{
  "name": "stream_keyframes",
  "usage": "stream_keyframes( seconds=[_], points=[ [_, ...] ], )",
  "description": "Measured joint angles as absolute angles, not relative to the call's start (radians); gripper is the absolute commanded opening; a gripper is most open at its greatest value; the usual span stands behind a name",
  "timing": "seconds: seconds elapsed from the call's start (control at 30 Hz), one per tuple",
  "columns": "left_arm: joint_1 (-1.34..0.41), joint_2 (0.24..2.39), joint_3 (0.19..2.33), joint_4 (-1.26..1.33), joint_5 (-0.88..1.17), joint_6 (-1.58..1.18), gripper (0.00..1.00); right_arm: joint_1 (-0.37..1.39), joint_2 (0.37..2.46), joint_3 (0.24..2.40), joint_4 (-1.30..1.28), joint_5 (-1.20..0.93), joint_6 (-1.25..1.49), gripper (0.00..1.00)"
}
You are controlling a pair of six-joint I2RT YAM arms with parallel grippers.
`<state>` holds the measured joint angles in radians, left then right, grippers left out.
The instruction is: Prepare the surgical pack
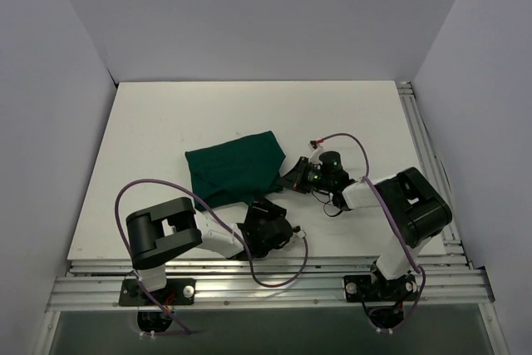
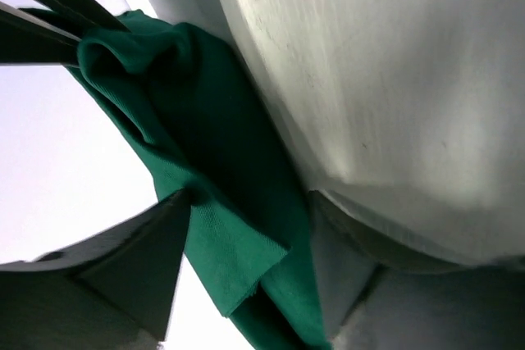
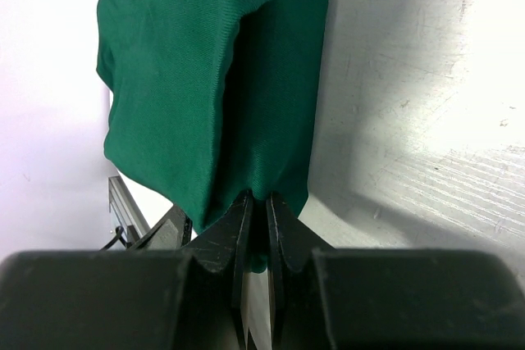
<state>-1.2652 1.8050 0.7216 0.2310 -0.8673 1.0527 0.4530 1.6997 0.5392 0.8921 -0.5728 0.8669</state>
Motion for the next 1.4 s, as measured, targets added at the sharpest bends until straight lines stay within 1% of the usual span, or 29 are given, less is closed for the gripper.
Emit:
stream_keyframes(
  seconds=[0.1,0.2,0.23,0.33,0.37,0.43,0.63,0.87,1.1,1.4],
  points=[
    [-1.265,1.805,0.715,0.228,-0.890,1.046,0.59,0.453,1.700,0.543,0.886,-0.572,0.862,0.00],
    [-1.265,1.805,0.715,0.210,-0.907,1.023,0.48,0.453,1.700,0.543,0.885,-0.572,0.860,0.00],
    [-1.265,1.805,0.715,0.198,-0.909,1.013,0.40,0.453,1.700,0.544,0.884,-0.572,0.860,0.00],
    [-1.265,1.799,0.715,0.143,-0.910,0.976,0.24,0.453,1.700,0.545,0.881,-0.572,0.859,0.00],
    [-1.264,1.795,0.715,0.126,-0.910,0.967,0.15,0.453,1.700,0.545,0.881,-0.572,0.859,0.00],
    [-1.259,1.779,0.715,0.096,-0.909,0.948,0.04,0.453,1.700,0.546,0.878,-0.573,0.859,0.00],
    [-1.234,1.699,0.716,0.025,-0.886,0.902,0.02,0.453,1.700,0.551,0.871,-0.572,0.855,0.00],
    [-1.195,1.544,0.760,-0.136,-0.797,0.824,0.02,0.453,1.700,0.553,0.869,-0.570,0.851,0.00],
    [-1.143,1.394,0.830,-0.306,-0.645,0.760,0.02,0.453,1.700,0.554,0.870,-0.568,0.851,0.00],
    [-1.073,1.352,0.851,-0.551,-0.435,0.717,0.02,0.453,1.700,0.563,0.855,-0.564,0.850,0.00]
  ],
)
